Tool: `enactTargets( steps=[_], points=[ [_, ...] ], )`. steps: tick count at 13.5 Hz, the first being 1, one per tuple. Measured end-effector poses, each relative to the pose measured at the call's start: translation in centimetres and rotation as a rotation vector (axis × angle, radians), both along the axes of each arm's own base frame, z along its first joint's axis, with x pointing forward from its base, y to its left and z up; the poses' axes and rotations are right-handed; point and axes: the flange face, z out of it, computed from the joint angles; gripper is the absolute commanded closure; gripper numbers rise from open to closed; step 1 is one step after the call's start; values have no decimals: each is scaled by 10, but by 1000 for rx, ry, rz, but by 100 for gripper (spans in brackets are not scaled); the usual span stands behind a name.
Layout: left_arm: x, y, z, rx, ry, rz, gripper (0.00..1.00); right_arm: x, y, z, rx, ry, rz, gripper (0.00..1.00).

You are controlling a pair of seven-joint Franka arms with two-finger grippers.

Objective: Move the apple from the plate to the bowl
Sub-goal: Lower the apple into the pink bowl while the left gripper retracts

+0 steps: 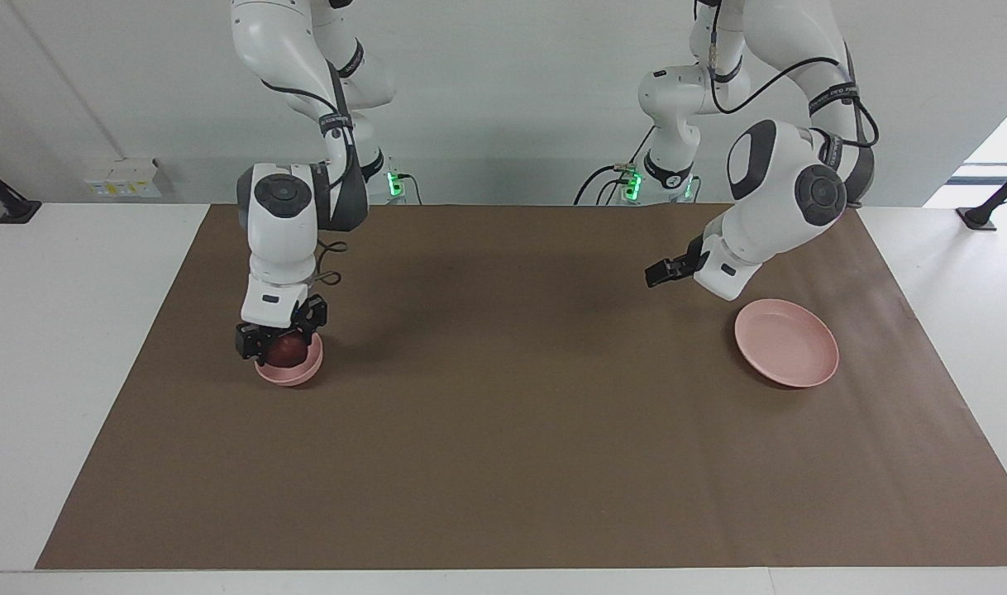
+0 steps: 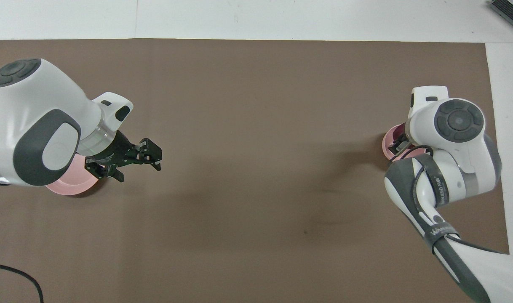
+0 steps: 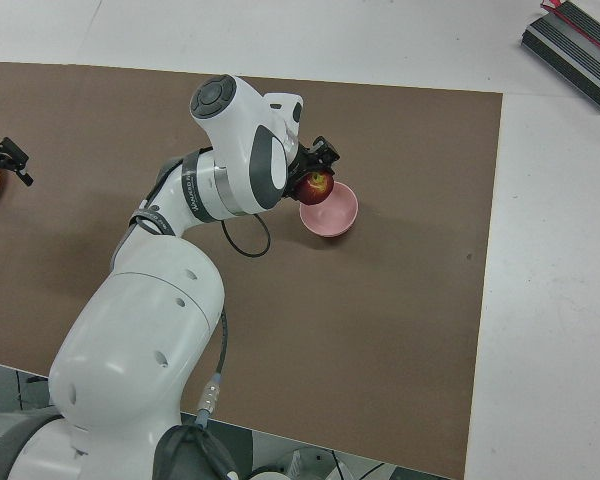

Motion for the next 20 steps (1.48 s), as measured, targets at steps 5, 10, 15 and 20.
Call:
enactTargets(
  steps=[5,10,15,20],
  points=[
    [-2,24,23,57,-71,-141,0,0,-5,-10,-6,15,-10,100],
    [-3,76,50,45,-118,-160,0,-5,-5,-28,-3,37,-36,100],
    [-17,93,85,66,-159,-129,0,-10,-8,-36,1,43,-47,97],
    [-14,91,120,64,-218,-130,0,-13,-12,-41,1,53,-54,53]
  ],
)
